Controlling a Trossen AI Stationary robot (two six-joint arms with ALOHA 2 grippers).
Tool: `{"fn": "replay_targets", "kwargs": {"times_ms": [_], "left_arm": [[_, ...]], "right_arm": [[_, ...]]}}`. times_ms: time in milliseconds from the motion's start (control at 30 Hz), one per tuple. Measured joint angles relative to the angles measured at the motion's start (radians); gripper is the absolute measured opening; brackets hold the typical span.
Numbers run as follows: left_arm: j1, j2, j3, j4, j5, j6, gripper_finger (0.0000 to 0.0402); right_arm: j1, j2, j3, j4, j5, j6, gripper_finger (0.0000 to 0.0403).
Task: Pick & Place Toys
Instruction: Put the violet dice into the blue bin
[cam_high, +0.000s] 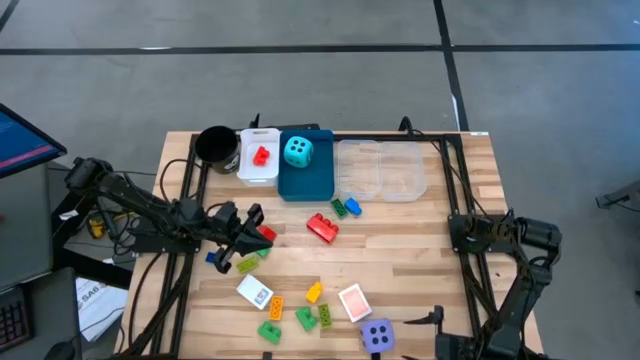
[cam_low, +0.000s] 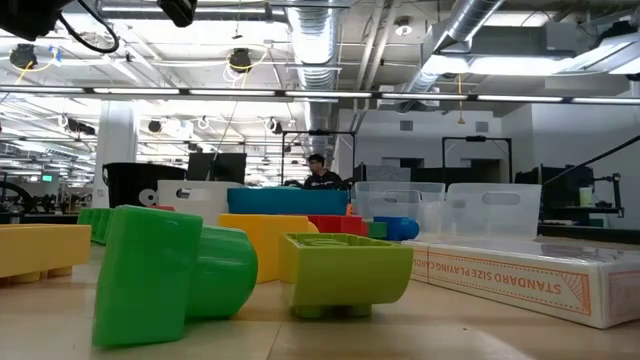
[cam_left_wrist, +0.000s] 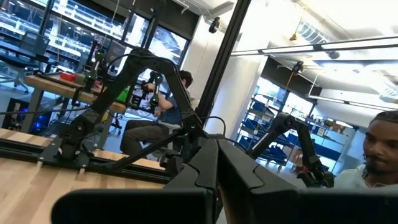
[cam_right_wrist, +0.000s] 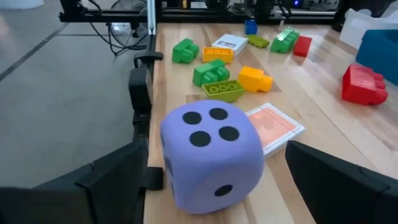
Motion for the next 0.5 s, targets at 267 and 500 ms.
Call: {"fn": "replay_targets", "kwargs": {"times_ms": [267,500], "left_arm": [[0.0,0.0,0.0,0.0,-0.001,0.0,0.0],[0.0,0.0,0.0,-0.001,0.0,0.0,0.0]], "right_arm": [[-0.008,0.026,0.0,-0.046,0.079,0.086,0.0349],[-0.036,0.031,0.0,-0.074,0.045,0.166,0.0352]]}}
